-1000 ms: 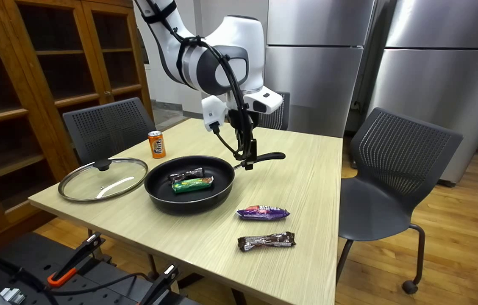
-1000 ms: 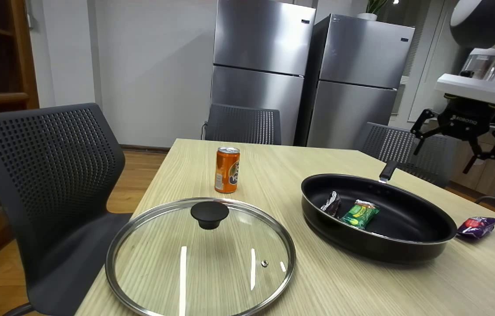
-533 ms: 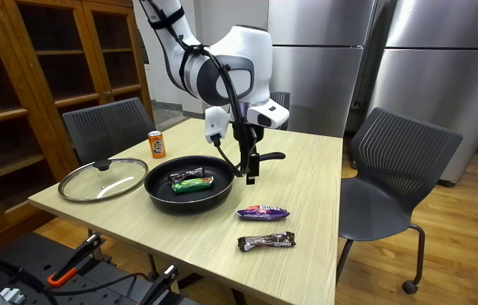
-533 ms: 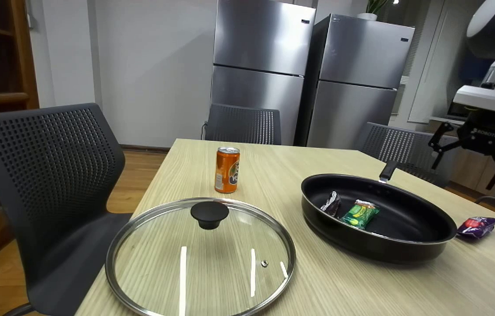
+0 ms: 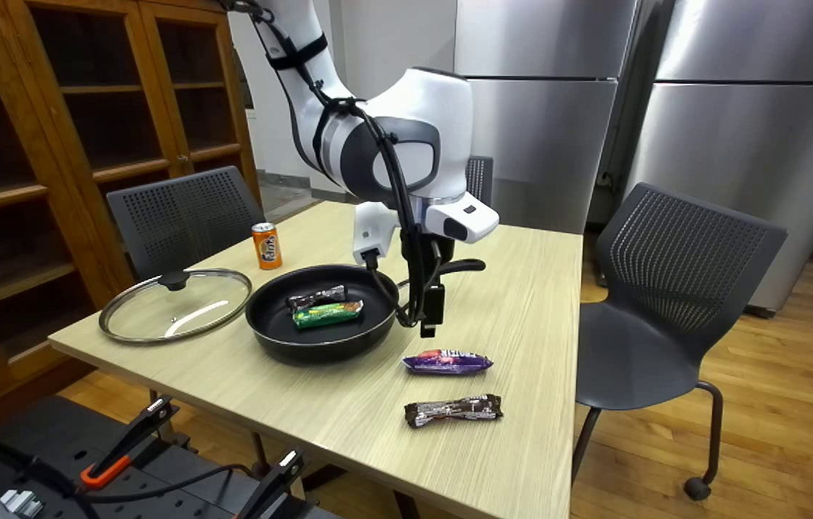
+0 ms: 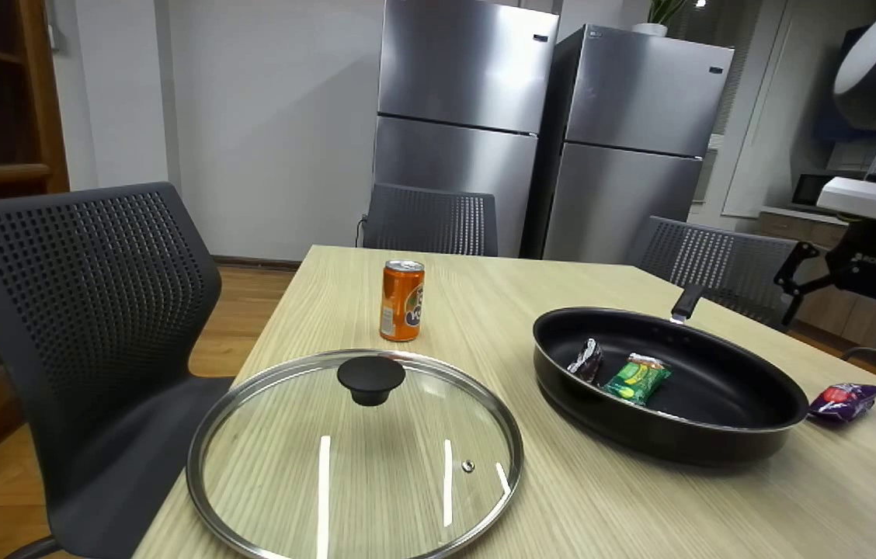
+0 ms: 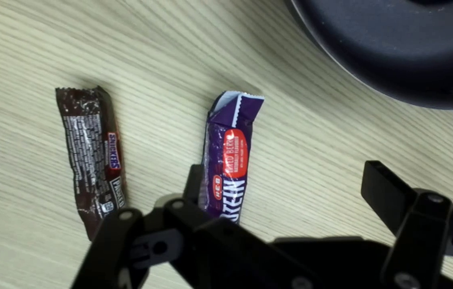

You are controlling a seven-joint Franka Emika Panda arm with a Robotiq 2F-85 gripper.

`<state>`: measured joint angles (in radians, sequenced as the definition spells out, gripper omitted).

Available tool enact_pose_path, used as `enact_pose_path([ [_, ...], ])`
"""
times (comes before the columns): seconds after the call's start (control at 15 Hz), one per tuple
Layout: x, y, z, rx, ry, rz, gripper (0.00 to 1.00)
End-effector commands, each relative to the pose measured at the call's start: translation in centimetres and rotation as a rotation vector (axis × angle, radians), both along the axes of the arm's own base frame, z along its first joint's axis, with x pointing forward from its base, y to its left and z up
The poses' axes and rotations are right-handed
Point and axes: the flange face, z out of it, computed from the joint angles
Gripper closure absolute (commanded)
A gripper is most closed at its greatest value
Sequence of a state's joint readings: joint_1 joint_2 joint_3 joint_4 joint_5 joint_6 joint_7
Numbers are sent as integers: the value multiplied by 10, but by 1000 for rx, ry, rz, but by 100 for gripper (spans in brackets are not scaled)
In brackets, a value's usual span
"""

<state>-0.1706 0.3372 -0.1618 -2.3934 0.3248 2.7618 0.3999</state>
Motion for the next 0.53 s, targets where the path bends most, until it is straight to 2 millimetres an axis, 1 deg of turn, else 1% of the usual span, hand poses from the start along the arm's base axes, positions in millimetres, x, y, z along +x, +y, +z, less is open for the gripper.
enact_pose_path([
  [0.0, 0, -10, -12, 11, 34, 6, 0],
  [0.47, -6, -24, -37, 6, 105, -11, 0],
])
